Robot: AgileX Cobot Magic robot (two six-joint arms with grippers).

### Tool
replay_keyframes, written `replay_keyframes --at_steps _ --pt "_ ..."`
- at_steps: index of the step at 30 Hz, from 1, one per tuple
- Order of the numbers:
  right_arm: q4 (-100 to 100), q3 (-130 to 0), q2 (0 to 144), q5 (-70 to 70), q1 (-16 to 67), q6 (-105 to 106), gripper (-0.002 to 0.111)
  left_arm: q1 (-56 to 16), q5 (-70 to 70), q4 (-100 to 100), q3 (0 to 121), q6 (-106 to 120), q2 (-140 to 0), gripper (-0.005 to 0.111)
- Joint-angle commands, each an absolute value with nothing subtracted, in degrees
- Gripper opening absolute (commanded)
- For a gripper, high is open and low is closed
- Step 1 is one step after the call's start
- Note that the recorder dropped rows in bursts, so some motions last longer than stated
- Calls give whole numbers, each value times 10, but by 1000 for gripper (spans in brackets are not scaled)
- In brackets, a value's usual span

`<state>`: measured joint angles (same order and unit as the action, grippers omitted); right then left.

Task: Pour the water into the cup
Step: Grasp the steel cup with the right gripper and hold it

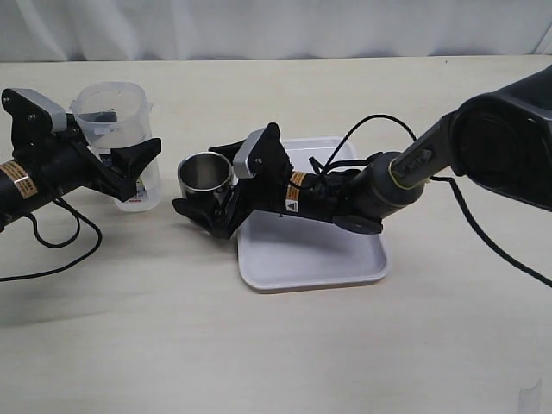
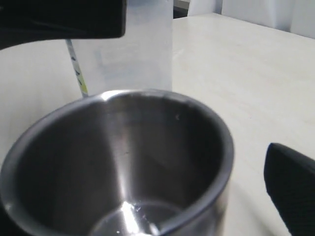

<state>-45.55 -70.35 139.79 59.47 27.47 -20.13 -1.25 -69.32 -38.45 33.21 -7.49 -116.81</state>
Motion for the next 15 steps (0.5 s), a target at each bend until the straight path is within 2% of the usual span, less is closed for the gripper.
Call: replay_keyframes --at_steps 1,15 --pt "-457 -707 1405 601 275 -205 100 -14 -700 -383 335 -77 -1168 0" --pt "-457 -707 1406 632 275 -206 100 -14 -700 -383 335 -77 -1168 0"
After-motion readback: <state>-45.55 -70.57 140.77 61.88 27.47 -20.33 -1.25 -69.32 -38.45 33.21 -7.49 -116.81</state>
